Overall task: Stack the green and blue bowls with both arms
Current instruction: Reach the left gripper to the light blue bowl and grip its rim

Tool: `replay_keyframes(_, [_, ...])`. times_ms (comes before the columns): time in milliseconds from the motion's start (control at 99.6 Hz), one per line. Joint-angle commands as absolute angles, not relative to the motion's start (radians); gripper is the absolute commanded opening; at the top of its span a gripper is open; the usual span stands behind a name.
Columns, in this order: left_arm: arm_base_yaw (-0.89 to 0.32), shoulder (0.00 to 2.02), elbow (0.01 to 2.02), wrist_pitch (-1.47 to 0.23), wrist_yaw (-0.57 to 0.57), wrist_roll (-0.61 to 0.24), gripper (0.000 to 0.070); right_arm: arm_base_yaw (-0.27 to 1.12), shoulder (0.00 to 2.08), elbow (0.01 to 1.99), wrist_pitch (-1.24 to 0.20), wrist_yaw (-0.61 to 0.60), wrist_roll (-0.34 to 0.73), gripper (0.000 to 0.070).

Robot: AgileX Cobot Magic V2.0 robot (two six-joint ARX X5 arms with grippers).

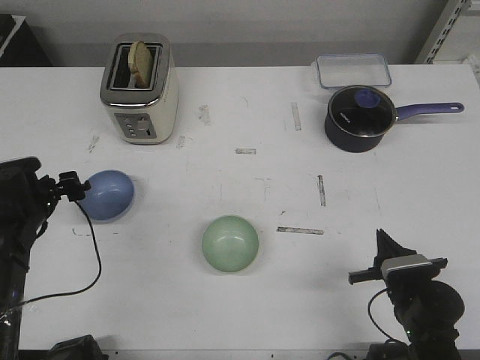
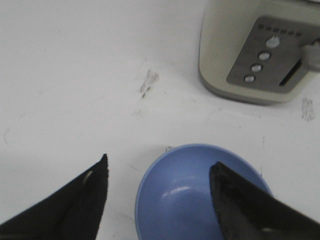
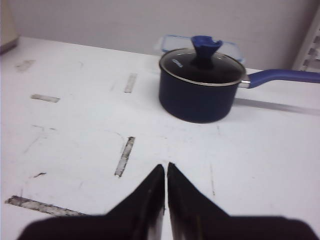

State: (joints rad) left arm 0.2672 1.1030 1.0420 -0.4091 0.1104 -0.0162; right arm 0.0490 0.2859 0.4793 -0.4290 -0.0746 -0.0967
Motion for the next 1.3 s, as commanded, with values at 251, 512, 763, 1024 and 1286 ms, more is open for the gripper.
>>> replay_keyframes(251, [0.271,1.331,1.056,-0.503,0.112,0.023,0.0627,0.053,0.29,0.476,-0.42,-0.071,-0.094,0.0])
replay_keyframes(512, [0.273,1.485,1.056,-0.464,0.105,0.01,0.0608,0.053,0.29,0.476,-0.42,-0.071,-0.094,0.0])
replay_keyframes(763, [0.275,1.519,1.056,-0.454,0.105,-0.024,0.0319,0.053,0.29,0.476,-0.419,-0.071,-0.094,0.0])
replay_keyframes(1024, [0.275,1.519,1.058,-0.437,0.106,-0.051,0.0,0.053,0.29,0.476,-0.42,-0.071,-0.094,0.0])
replay_keyframes(1286, [0.255,1.492,1.143,-0.448,0.168,-0.097,0.0,0.053,0.29,0.476,-0.42,-0.071,-0.094,0.0])
